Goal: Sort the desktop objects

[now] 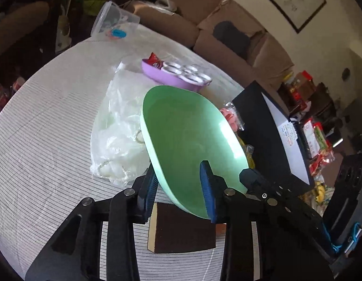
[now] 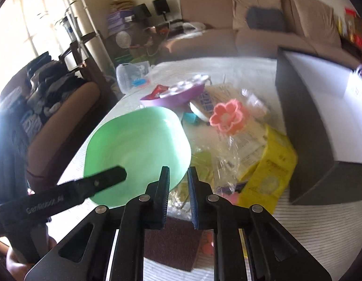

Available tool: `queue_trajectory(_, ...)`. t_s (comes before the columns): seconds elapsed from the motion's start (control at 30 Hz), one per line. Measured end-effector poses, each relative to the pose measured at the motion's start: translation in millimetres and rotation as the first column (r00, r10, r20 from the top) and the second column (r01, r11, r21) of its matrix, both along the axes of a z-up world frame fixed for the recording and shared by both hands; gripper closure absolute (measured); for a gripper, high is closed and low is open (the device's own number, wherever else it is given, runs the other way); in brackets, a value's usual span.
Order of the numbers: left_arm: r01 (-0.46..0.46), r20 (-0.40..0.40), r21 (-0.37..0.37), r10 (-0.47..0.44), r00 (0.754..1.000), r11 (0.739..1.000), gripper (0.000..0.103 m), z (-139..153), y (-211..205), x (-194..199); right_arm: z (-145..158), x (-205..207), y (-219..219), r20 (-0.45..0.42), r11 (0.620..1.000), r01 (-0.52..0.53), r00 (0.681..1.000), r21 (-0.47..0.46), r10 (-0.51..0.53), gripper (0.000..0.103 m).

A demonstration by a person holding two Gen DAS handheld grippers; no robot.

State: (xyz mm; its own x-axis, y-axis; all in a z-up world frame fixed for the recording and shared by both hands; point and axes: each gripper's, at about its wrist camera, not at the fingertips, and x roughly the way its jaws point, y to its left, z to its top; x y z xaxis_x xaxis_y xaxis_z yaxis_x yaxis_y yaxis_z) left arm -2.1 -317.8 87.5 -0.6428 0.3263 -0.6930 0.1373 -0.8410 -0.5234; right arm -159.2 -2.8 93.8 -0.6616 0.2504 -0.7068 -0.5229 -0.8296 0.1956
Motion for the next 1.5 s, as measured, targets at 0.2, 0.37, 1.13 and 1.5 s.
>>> queue_trajectory(0.2,-0.024,0.056,0.07,0.02,0.998,0.997,0.073,-12,-13,-1,9,17,10,-0.004,0.998,0.015,1.0,-0.066,-0.015,0.088)
queue_trajectory(0.37,-0.053,0.109,0.048,0.047,0.993,0.997,0.072,-24,-22,-2,9,22,10,0.016,0.997,0.004,1.0,-0.071,-0.003,0.086)
queue_trajectory(1.13,0.198,-0.031,-0.001,-0.198,0.98,0.98,0.079,29,45,12,19,46,18,0.002,0.995,0.009,1.0,-0.101,-0.009,0.084)
queue_trajectory(1.5,0.458,0.039,-0.142,-0.457,0.889,0.878,0.077,103,221,-74,91,146,121,-0.024,0.987,0.156,0.987,-0.043,-0.157,0.084)
